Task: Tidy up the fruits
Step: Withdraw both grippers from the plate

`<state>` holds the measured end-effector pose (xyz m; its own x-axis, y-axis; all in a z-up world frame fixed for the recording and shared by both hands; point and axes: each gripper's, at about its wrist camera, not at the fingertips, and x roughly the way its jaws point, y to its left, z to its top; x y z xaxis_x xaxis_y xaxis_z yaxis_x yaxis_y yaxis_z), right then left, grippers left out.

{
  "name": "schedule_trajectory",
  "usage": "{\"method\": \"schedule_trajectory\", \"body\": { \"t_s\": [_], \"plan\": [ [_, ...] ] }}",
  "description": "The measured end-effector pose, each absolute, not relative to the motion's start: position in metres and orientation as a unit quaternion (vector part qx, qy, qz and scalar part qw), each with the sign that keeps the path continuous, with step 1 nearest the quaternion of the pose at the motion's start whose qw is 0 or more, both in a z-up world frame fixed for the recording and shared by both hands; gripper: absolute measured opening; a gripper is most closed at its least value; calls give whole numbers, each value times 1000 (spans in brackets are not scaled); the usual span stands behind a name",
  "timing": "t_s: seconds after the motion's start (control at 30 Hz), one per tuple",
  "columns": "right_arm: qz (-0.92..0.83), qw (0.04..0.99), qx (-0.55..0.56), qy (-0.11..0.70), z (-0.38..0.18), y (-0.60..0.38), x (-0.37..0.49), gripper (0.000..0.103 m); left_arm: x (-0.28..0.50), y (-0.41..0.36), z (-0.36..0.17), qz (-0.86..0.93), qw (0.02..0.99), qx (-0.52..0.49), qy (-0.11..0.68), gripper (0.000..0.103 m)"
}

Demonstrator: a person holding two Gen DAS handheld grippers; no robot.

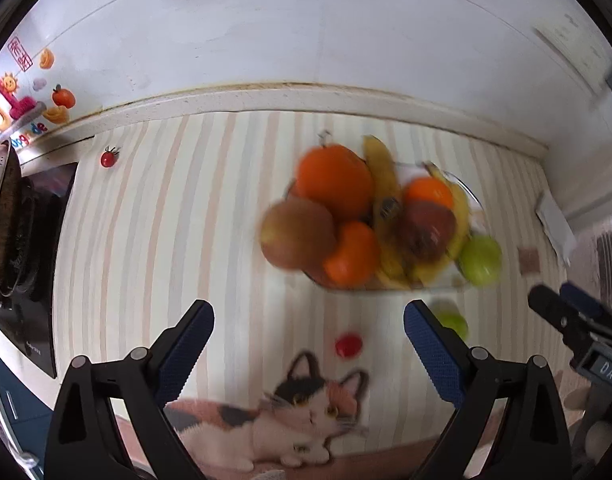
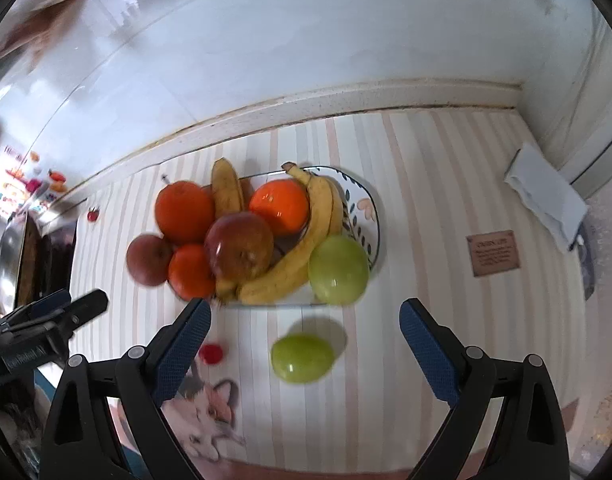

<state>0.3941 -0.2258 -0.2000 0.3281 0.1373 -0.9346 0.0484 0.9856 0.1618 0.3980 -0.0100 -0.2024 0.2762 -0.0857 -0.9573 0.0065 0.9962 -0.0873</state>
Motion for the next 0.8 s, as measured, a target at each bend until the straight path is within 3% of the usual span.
{"method": "schedule_trajectory", "body": {
  "t_s": [0.8],
  "plan": [
    [34,879,37,474,-57,-228,274,97,295,-44,-96,-51,857,-20,513,97]
  ]
}}
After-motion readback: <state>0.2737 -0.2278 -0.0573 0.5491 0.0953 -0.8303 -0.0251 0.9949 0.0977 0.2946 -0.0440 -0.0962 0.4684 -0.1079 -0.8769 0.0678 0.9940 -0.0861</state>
